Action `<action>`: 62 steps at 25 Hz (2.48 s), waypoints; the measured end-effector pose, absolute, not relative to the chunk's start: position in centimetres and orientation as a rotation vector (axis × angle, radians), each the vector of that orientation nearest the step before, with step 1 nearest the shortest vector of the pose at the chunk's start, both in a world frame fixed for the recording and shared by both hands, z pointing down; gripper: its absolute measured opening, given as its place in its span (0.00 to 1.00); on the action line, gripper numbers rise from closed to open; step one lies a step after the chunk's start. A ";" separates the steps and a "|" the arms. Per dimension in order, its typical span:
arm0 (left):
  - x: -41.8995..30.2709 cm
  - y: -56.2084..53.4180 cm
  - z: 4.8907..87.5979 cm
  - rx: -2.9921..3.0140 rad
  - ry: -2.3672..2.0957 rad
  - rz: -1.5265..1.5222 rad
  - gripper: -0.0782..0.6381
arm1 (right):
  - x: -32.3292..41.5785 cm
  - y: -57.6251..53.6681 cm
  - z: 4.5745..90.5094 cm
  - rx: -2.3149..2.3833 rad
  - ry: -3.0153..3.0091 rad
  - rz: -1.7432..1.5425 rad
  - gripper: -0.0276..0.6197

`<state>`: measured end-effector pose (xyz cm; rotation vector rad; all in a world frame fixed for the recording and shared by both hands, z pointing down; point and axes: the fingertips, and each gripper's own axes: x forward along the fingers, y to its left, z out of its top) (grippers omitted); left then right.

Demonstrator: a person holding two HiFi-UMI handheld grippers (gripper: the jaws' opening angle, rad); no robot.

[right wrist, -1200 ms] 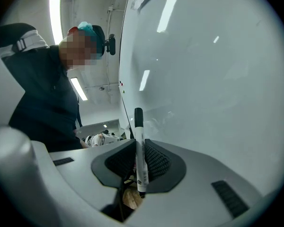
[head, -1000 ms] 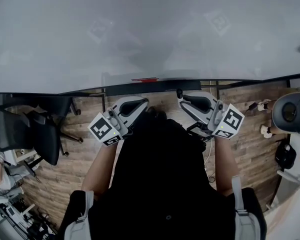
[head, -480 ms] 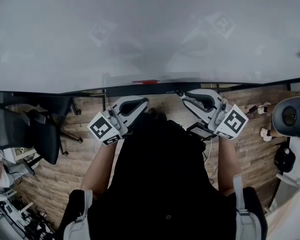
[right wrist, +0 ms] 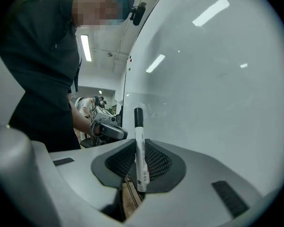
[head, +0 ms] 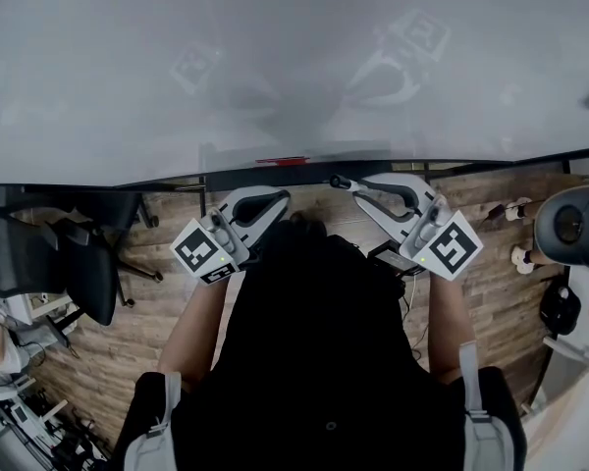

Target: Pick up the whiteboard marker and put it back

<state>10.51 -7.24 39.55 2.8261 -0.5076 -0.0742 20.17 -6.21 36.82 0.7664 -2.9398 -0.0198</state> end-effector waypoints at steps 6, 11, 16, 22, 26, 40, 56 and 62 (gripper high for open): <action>10.5 -7.5 39.5 2.828 -0.510 -0.082 0.13 | 20.0 -6.7 36.7 0.812 -2.872 -0.093 0.15; 10.0 -7.5 39.7 2.820 -0.534 -0.082 0.13 | 20.3 -7.1 38.9 0.743 -2.740 -0.150 0.15; 9.6 -7.4 40.1 2.807 -0.562 -0.080 0.13 | 20.3 -7.3 41.2 0.680 -2.599 -0.196 0.15; 9.3 -7.1 40.5 2.802 -0.570 -0.073 0.13 | 19.6 -7.7 42.5 0.679 -2.584 -0.187 0.15; 9.0 -7.2 40.8 2.793 -0.576 -0.066 0.13 | 19.3 -8.1 43.6 0.673 -2.558 -0.189 0.15; 9.7 -7.2 40.7 2.786 -0.585 -0.066 0.13 | 19.1 -8.5 46.3 0.646 -2.491 -0.198 0.15; 8.4 -6.9 42.2 2.752 -0.598 -0.051 0.13 | 17.5 -9.4 52.8 0.565 -2.355 -0.177 0.15; 8.2 -7.0 42.3 2.743 -0.610 -0.059 0.13 | 17.4 -9.7 54.6 0.538 -2.315 -0.172 0.15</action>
